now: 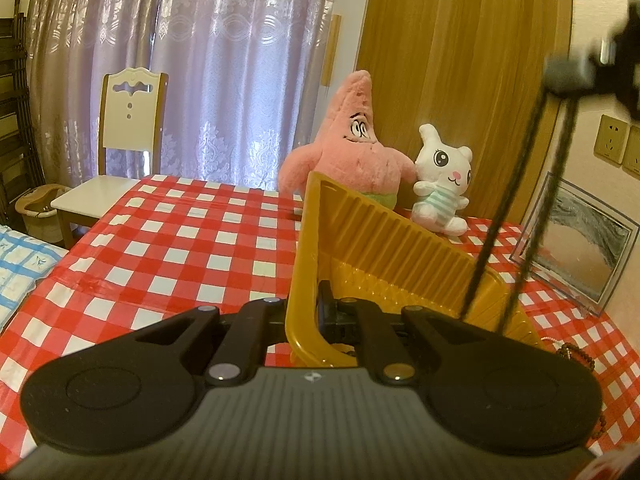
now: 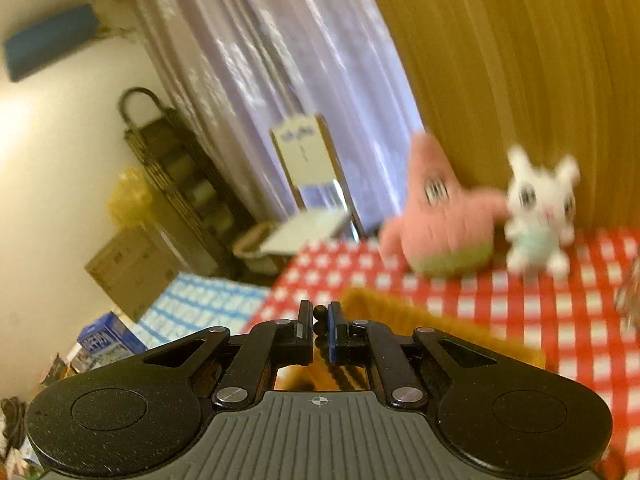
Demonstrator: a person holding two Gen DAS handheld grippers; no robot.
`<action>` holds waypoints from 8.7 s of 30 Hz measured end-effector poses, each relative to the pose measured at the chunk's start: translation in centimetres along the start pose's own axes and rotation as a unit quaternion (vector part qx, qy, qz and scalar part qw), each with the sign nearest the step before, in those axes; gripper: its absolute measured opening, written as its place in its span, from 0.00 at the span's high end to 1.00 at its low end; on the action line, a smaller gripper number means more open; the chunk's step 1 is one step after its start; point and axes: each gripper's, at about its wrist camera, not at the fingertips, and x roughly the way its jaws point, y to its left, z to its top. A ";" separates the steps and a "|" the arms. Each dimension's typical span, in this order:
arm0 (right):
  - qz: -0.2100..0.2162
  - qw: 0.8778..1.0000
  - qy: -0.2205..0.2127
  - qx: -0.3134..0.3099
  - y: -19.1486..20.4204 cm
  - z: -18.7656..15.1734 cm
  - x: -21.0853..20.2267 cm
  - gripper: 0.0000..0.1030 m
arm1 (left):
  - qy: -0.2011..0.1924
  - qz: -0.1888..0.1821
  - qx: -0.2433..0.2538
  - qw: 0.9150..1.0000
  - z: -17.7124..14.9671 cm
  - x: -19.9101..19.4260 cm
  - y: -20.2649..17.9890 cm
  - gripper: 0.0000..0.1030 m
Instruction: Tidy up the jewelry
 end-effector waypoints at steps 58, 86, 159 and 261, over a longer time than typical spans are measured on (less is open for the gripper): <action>-0.292 0.950 0.060 0.090 -12.6 -21.3 -10.1 0.57 | 0.009 0.007 0.001 1.000 -0.3 0.3 0.7 0.94; -0.288 0.954 0.066 0.056 -14.0 -21.8 -6.3 0.92 | 0.010 0.010 0.004 1.000 -0.3 0.1 0.8 0.94; -0.022 0.995 0.009 0.096 -4.1 -5.2 4.2 0.93 | 0.009 0.000 0.003 1.000 0.1 -0.1 0.3 0.94; -0.375 0.922 0.045 0.079 -17.1 -18.9 -5.3 1.00 | 0.016 0.013 -0.001 1.000 -0.4 0.0 0.4 0.94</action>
